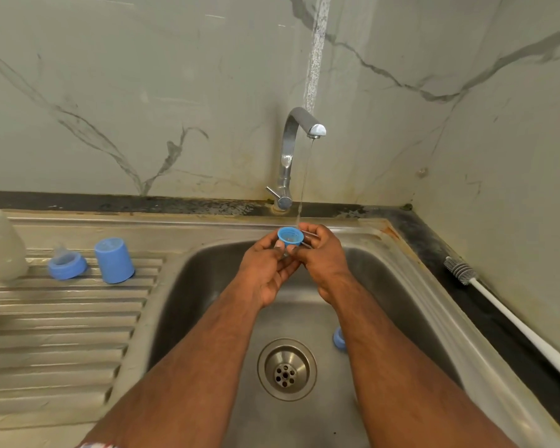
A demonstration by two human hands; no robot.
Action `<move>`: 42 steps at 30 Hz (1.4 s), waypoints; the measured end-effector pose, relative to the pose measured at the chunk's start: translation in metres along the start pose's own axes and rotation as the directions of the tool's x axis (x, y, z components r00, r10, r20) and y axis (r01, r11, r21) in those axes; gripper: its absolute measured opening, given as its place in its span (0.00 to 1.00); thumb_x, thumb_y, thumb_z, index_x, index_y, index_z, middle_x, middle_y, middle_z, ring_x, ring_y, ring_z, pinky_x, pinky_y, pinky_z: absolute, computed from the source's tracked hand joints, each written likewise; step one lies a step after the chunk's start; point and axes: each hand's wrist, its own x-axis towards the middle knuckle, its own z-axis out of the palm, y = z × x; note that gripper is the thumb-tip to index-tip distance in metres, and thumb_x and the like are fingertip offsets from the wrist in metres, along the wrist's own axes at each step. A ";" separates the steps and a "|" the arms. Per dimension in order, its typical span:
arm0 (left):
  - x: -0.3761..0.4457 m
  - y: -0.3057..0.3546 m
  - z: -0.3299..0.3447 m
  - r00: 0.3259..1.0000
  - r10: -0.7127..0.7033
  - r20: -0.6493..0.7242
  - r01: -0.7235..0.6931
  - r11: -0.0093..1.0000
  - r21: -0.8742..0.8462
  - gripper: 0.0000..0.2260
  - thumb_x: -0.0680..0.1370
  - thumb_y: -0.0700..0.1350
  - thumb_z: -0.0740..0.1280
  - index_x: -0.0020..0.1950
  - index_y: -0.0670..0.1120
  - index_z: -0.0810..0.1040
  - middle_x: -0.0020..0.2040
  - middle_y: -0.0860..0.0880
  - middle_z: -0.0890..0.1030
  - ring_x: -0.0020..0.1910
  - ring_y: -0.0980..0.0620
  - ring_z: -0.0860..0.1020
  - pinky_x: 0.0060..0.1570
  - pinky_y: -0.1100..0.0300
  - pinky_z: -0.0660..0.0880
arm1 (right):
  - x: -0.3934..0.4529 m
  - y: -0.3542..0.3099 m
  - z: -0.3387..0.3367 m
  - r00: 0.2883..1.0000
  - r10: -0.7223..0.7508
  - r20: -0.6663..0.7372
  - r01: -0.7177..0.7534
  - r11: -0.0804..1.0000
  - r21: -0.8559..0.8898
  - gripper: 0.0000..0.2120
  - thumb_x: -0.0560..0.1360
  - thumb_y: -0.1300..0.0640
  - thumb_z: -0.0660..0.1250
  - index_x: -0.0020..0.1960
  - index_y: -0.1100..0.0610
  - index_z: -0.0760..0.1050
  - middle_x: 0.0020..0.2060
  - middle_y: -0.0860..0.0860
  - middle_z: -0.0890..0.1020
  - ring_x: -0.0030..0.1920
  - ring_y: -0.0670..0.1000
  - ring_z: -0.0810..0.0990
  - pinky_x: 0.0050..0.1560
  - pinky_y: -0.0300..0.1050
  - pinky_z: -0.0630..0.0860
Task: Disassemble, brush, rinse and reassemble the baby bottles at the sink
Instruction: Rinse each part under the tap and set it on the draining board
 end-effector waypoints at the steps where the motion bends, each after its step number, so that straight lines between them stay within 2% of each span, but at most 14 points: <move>1: 0.000 0.000 0.000 1.000 0.003 -0.002 -0.003 1.000 0.008 0.14 0.84 0.35 0.60 0.64 0.45 0.80 0.54 0.44 0.87 0.55 0.46 0.85 0.58 0.51 0.81 | -0.001 0.002 0.001 1.000 -0.009 0.016 0.009 0.999 -0.032 0.22 0.73 0.68 0.73 0.64 0.55 0.75 0.56 0.50 0.84 0.57 0.48 0.82 0.60 0.46 0.79; 5: -0.001 0.002 -0.003 1.000 -0.004 -0.022 0.005 0.999 0.051 0.14 0.84 0.35 0.60 0.64 0.44 0.81 0.54 0.44 0.87 0.56 0.45 0.84 0.60 0.50 0.80 | 0.000 0.001 0.004 0.995 -0.095 -0.012 0.091 0.976 -0.196 0.23 0.71 0.59 0.78 0.64 0.54 0.77 0.55 0.47 0.84 0.56 0.46 0.82 0.62 0.48 0.79; 8: 0.000 0.004 -0.005 0.996 -0.006 -0.085 0.010 0.999 0.046 0.13 0.85 0.39 0.60 0.65 0.47 0.80 0.58 0.44 0.85 0.58 0.43 0.83 0.57 0.49 0.82 | -0.005 0.000 0.002 0.976 -0.189 -0.105 0.147 0.936 -0.319 0.21 0.72 0.54 0.77 0.62 0.51 0.75 0.52 0.43 0.81 0.53 0.44 0.80 0.52 0.38 0.77; 11: 0.003 0.002 -0.008 0.987 0.004 -0.158 0.009 0.997 0.083 0.12 0.85 0.42 0.62 0.65 0.49 0.80 0.59 0.46 0.84 0.58 0.44 0.82 0.57 0.49 0.81 | -0.009 0.003 0.004 0.984 -0.175 -0.020 0.147 0.881 -0.449 0.15 0.74 0.55 0.75 0.58 0.50 0.76 0.48 0.42 0.79 0.53 0.46 0.80 0.50 0.36 0.76; 13: 0.004 0.002 -0.007 0.981 0.008 -0.194 0.015 0.993 0.116 0.12 0.85 0.44 0.62 0.65 0.50 0.80 0.60 0.48 0.83 0.61 0.44 0.79 0.61 0.47 0.78 | -0.009 0.001 0.004 0.972 -0.218 -0.092 0.159 0.890 -0.427 0.18 0.75 0.55 0.74 0.63 0.51 0.76 0.50 0.41 0.77 0.54 0.44 0.78 0.56 0.40 0.75; 16: 0.002 0.002 -0.005 0.980 -0.004 -0.200 0.022 0.996 0.091 0.10 0.84 0.45 0.63 0.63 0.50 0.81 0.59 0.48 0.83 0.60 0.46 0.80 0.62 0.47 0.77 | -0.008 0.001 0.003 0.981 -0.188 -0.043 0.149 0.880 -0.452 0.15 0.74 0.56 0.75 0.59 0.51 0.78 0.48 0.43 0.80 0.53 0.47 0.81 0.49 0.35 0.73; 19: 0.001 0.003 -0.004 0.980 -0.018 -0.196 0.038 0.995 0.096 0.09 0.84 0.46 0.63 0.59 0.50 0.82 0.59 0.48 0.83 0.58 0.48 0.79 0.59 0.50 0.77 | -0.010 0.003 0.002 0.968 -0.229 -0.104 0.161 0.883 -0.442 0.19 0.74 0.55 0.75 0.64 0.53 0.76 0.52 0.44 0.79 0.53 0.44 0.78 0.54 0.37 0.73; 22: 0.000 0.003 -0.005 0.981 -0.016 -0.195 0.033 0.996 0.081 0.10 0.85 0.46 0.63 0.61 0.49 0.82 0.58 0.47 0.84 0.58 0.46 0.81 0.60 0.49 0.79 | -0.012 0.003 0.004 0.979 -0.204 -0.018 0.170 0.857 -0.486 0.12 0.75 0.56 0.74 0.57 0.50 0.78 0.47 0.44 0.81 0.46 0.42 0.78 0.57 0.43 0.78; 26: 0.002 0.003 -0.006 0.978 -0.016 -0.206 0.035 0.995 0.089 0.11 0.85 0.47 0.62 0.63 0.49 0.82 0.59 0.48 0.83 0.59 0.46 0.80 0.63 0.48 0.77 | -0.009 0.001 0.005 0.970 -0.226 -0.084 0.168 0.884 -0.436 0.19 0.76 0.54 0.73 0.65 0.52 0.76 0.54 0.44 0.80 0.52 0.42 0.77 0.59 0.40 0.75; 28: 0.001 0.003 -0.005 0.978 -0.016 -0.208 0.036 0.995 0.095 0.10 0.85 0.48 0.63 0.61 0.49 0.83 0.58 0.47 0.84 0.59 0.45 0.81 0.62 0.48 0.79 | -0.013 0.000 0.008 0.977 -0.211 -0.019 0.176 0.857 -0.484 0.17 0.75 0.54 0.73 0.63 0.53 0.78 0.52 0.45 0.81 0.50 0.42 0.78 0.60 0.42 0.77; 31: 0.001 0.002 -0.006 0.982 -0.032 -0.187 0.052 0.994 0.101 0.12 0.85 0.49 0.62 0.60 0.49 0.83 0.59 0.46 0.83 0.60 0.44 0.80 0.60 0.49 0.79 | -0.011 -0.002 0.009 0.967 -0.238 -0.088 0.177 0.883 -0.434 0.18 0.76 0.54 0.73 0.64 0.52 0.78 0.54 0.44 0.81 0.52 0.42 0.78 0.59 0.41 0.76; 35: -0.006 0.003 -0.002 0.995 -0.057 -0.086 0.060 0.998 0.034 0.12 0.85 0.46 0.61 0.59 0.46 0.84 0.58 0.41 0.84 0.58 0.44 0.83 0.57 0.48 0.82 | -0.012 0.000 0.008 0.990 -0.143 -0.006 0.130 0.913 -0.387 0.22 0.74 0.56 0.75 0.67 0.53 0.76 0.58 0.46 0.81 0.55 0.44 0.79 0.60 0.42 0.77; 38: -0.008 0.005 -0.003 0.996 -0.040 -0.086 0.044 0.998 0.054 0.12 0.86 0.44 0.61 0.63 0.49 0.82 0.59 0.42 0.83 0.58 0.44 0.83 0.55 0.47 0.83 | -0.010 -0.003 0.006 0.997 -0.062 0.053 0.077 0.940 -0.334 0.26 0.73 0.60 0.75 0.70 0.54 0.74 0.60 0.49 0.80 0.57 0.47 0.78 0.59 0.42 0.77; 42: -0.009 0.005 -0.007 0.994 -0.038 -0.107 0.058 0.981 0.185 0.11 0.85 0.46 0.62 0.58 0.54 0.85 0.60 0.47 0.82 0.61 0.46 0.79 0.57 0.50 0.81 | -0.002 0.000 0.002 0.999 0.037 0.019 -0.033 0.981 -0.189 0.15 0.74 0.59 0.75 0.59 0.52 0.78 0.53 0.51 0.83 0.52 0.51 0.82 0.50 0.44 0.82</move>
